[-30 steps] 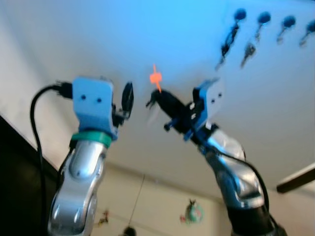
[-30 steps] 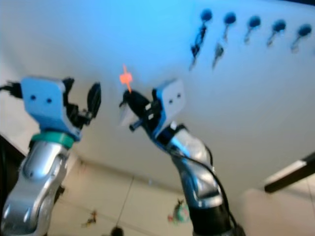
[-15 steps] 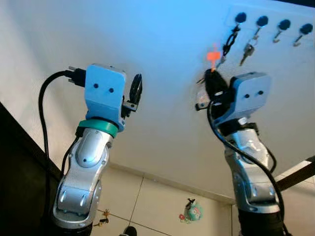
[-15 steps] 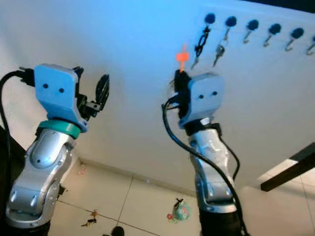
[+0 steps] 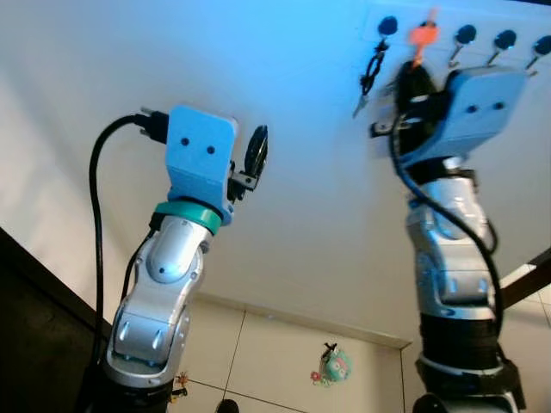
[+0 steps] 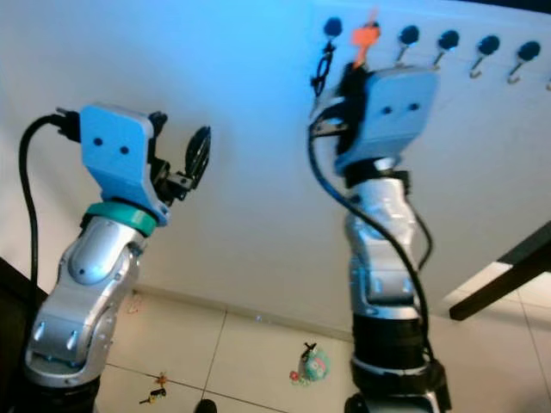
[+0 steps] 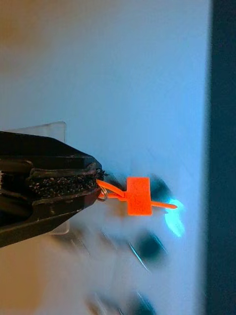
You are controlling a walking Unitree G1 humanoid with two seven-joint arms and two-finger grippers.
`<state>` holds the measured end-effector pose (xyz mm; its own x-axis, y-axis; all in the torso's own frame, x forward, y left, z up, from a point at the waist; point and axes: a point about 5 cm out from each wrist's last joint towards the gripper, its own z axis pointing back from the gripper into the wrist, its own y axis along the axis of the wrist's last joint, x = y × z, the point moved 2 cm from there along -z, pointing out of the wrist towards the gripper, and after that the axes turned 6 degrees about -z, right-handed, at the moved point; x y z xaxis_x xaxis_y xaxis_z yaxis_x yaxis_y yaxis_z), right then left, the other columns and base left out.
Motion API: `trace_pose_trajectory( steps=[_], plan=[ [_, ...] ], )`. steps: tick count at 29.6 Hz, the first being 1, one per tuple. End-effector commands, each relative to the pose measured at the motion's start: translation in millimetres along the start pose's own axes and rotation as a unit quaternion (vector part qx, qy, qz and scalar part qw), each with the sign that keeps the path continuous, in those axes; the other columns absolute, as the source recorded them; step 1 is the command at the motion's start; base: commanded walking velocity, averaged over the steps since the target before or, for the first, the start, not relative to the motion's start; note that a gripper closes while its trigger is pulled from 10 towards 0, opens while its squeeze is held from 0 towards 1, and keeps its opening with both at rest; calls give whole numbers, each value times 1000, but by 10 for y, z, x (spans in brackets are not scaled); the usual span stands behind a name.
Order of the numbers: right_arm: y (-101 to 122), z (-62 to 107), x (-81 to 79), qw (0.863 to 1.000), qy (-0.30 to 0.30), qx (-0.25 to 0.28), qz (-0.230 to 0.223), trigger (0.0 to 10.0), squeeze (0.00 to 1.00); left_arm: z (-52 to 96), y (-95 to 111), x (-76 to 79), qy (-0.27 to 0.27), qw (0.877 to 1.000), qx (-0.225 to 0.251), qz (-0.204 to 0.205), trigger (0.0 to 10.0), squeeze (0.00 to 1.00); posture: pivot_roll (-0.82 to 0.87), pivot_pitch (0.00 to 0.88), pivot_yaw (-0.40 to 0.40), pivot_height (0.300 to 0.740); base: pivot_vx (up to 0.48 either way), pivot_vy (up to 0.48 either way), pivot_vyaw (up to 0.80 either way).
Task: Hang keys on a hook
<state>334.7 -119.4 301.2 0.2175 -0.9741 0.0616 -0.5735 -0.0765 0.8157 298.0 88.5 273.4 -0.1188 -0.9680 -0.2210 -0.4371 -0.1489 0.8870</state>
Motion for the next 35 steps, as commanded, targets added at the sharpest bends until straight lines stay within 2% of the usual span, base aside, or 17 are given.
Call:
trace_pose_trajectory(
  steps=[1, 3, 4, 5, 11, 27, 35],
  plan=[
    [-91, 63, -111, 999, 28, -21, -18, 10000, 0, 39, -64, -8, -2, 1000, -16, 9, 10000, 0, -111, 61, 67, 740, 0, 0, 0],
    [-242, 176, -205, 997, 56, -52, -22, 10000, 0, 78, -118, -8, -15, 999, -29, 8, 10000, 0, -110, 64, 67, 740, 0, 0, 0],
    [-242, 176, -205, 997, 56, -52, -22, 10000, 0, 78, -118, -8, -15, 999, -29, 8, 10000, 0, -110, 64, 67, 740, 0, 0, 0],
    [-364, 260, -250, 995, 69, -74, -24, 10000, 0, 95, -142, -17, -20, 999, -35, 11, 10000, 0, -111, 65, 67, 740, 0, 0, 0],
    [-562, 396, -249, 991, 70, -111, -31, 10000, 0, 109, -191, -17, -23, 999, -42, 6, 10000, 0, -117, 67, 67, 740, 0, -56, 0],
    [-551, 378, -158, 991, 69, -111, -30, 10000, 0, 148, -219, 39, -26, 998, -51, 13, 10000, 0, -122, 77, 49, 740, 0, -407, 0],
    [-540, 375, -156, 991, 71, -110, -28, 10000, 0, 154, -246, 16, -19, 998, -58, 20, 10000, 0, -125, 82, 45, 740, 0, -244, 0]
  ],
)
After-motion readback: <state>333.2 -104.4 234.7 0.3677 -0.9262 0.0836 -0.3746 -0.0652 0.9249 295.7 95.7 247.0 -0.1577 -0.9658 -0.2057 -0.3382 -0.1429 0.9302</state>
